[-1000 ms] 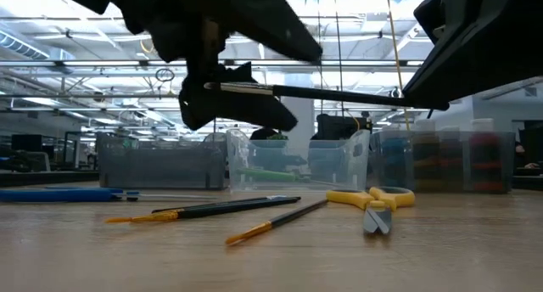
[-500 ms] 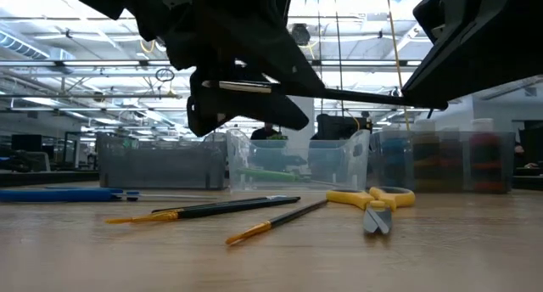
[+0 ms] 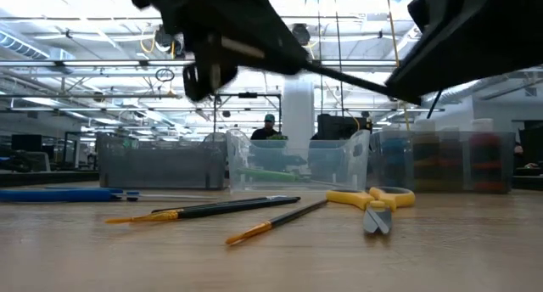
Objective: Pick & Place Paint Supplies
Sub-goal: Put the bottom silver paint brush into the left black bin
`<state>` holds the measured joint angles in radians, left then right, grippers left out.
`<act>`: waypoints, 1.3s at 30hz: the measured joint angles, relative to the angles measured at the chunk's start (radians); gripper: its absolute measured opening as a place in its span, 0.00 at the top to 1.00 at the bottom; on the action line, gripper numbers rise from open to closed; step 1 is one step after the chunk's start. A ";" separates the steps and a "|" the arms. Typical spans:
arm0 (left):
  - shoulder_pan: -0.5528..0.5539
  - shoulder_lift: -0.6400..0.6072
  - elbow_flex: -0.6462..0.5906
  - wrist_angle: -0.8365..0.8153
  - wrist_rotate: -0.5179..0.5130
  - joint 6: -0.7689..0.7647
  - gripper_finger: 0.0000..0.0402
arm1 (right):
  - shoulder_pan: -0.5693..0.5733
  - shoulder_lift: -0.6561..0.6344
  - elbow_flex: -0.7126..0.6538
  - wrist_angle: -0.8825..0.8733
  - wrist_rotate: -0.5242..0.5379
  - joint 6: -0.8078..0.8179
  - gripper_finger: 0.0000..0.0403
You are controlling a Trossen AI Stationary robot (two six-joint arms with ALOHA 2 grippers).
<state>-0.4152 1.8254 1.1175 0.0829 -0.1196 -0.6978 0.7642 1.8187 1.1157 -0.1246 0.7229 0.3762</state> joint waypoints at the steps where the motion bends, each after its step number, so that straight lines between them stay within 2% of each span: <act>1: 0.000 -0.025 0.000 -0.028 -0.019 0.009 0.95 | 0.000 0.000 0.001 0.000 0.006 -0.003 0.92; 11: -0.042 -0.273 0.000 -0.375 -0.315 -0.001 0.95 | 0.000 -0.062 0.000 0.054 -0.019 -0.054 0.83; 19: -0.056 -0.400 -0.038 -0.782 -0.609 -0.215 0.95 | 0.000 -0.223 0.000 0.102 -0.018 -0.086 0.85; 22: -0.043 -0.430 -0.102 -0.838 -0.683 -0.212 0.95 | 0.001 -0.277 0.000 0.162 -0.018 -0.143 0.85; 29: 0.085 -0.534 -0.311 -0.830 -0.673 -0.245 0.95 | 0.003 -0.313 0.001 0.280 -0.018 -0.268 0.86; 34: 0.170 -0.569 -0.426 -0.651 -0.548 -0.141 0.95 | 0.006 -0.312 -0.005 0.280 -0.018 -0.269 0.86; 36: 0.189 -0.570 -0.443 -0.607 -0.518 -0.112 0.91 | 0.003 -0.312 -0.015 0.282 -0.018 -0.268 0.86; 39: 0.207 -0.569 -0.445 -0.596 -0.509 -0.124 0.81 | 0.003 -0.312 -0.021 0.280 -0.018 -0.267 0.86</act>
<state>-0.2080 1.2565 0.6728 -0.5126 -0.6289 -0.8223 0.7670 1.5070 1.0944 0.1558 0.7052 0.1089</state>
